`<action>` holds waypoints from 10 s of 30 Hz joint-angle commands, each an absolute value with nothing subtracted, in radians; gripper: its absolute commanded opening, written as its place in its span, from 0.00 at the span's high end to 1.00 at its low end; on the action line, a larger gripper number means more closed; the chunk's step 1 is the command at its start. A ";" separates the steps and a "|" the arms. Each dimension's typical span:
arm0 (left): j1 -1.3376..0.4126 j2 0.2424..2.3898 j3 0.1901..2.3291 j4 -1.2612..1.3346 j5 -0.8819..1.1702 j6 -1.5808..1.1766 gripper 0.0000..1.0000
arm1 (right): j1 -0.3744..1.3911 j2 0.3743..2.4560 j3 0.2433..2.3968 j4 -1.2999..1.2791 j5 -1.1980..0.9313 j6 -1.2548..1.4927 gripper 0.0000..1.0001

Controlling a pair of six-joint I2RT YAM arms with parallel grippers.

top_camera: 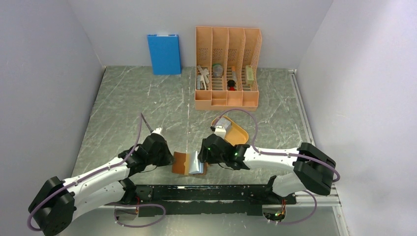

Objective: Put the credit cards into the card holder
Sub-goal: Open the card holder at the center of the board.

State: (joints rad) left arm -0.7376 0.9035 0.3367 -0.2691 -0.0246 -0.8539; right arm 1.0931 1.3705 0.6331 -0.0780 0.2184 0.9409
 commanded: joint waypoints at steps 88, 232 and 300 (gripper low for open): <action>-0.750 1.116 0.448 -0.174 0.002 -0.672 0.95 | 1.046 1.418 0.685 -0.014 0.031 0.919 1.00; -0.819 1.208 0.402 0.003 0.086 -0.744 0.64 | 1.035 1.374 0.574 0.067 -0.001 0.975 1.00; -0.870 1.256 0.492 -0.088 0.016 -0.656 0.63 | 1.045 1.390 0.609 0.046 0.032 0.949 1.00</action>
